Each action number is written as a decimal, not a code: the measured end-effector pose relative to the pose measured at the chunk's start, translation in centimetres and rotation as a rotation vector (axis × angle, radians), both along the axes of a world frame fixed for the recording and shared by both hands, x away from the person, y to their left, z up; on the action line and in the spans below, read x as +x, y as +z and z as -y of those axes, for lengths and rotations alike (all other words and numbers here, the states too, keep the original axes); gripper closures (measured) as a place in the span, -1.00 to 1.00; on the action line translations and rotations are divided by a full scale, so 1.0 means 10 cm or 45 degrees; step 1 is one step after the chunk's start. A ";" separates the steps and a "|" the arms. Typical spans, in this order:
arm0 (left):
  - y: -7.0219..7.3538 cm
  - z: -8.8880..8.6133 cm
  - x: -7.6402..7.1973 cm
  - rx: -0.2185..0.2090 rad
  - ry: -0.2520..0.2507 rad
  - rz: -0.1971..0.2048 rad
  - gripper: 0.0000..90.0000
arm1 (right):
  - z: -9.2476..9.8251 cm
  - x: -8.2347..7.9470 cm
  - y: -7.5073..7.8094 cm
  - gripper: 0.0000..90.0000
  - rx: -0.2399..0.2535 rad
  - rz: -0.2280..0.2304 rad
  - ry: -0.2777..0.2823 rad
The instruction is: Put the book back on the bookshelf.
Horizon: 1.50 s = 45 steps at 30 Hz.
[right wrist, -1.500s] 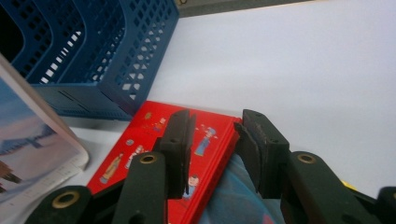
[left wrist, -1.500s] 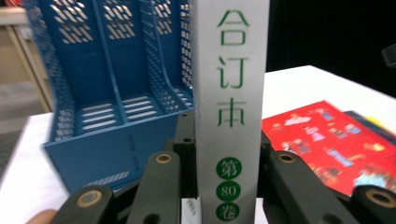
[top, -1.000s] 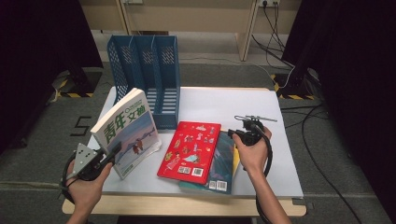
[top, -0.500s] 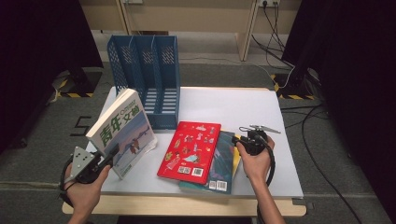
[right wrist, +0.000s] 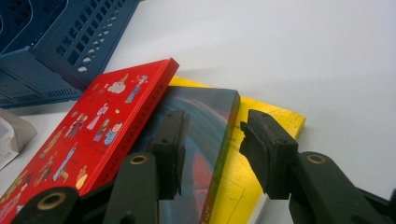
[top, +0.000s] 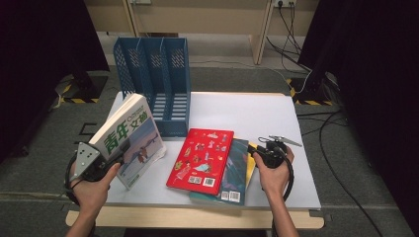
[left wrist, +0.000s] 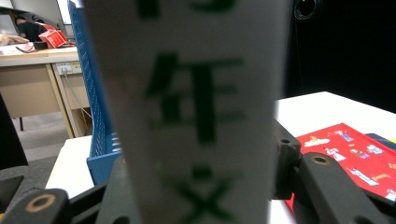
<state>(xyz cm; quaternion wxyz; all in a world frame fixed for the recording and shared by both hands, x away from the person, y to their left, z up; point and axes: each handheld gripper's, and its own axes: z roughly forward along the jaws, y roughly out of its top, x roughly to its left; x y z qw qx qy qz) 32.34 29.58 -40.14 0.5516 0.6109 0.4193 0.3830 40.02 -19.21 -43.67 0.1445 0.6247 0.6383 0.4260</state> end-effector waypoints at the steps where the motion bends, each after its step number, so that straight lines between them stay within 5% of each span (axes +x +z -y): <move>1: 0.00 0.00 0.01 -0.008 -0.001 -0.008 0.26 | 0.00 0.00 0.00 0.30 -0.001 -0.001 -0.001; 18: -0.03 -0.03 0.06 -0.082 0.025 -0.058 0.62 | 0.01 -0.01 -0.04 0.28 -0.007 -0.021 -0.008; 27: -0.01 -0.01 0.06 -0.082 0.033 -0.069 0.63 | 0.00 -0.01 -0.05 0.29 -0.007 -0.022 -0.005; 33: 0.08 0.06 0.09 -0.023 0.015 -0.070 0.64 | 0.03 0.00 -0.04 0.29 -0.001 -0.020 -0.012; 45: 0.26 0.04 0.10 0.001 0.019 -0.078 0.64 | 0.03 0.00 -0.04 0.31 0.007 -0.018 -0.010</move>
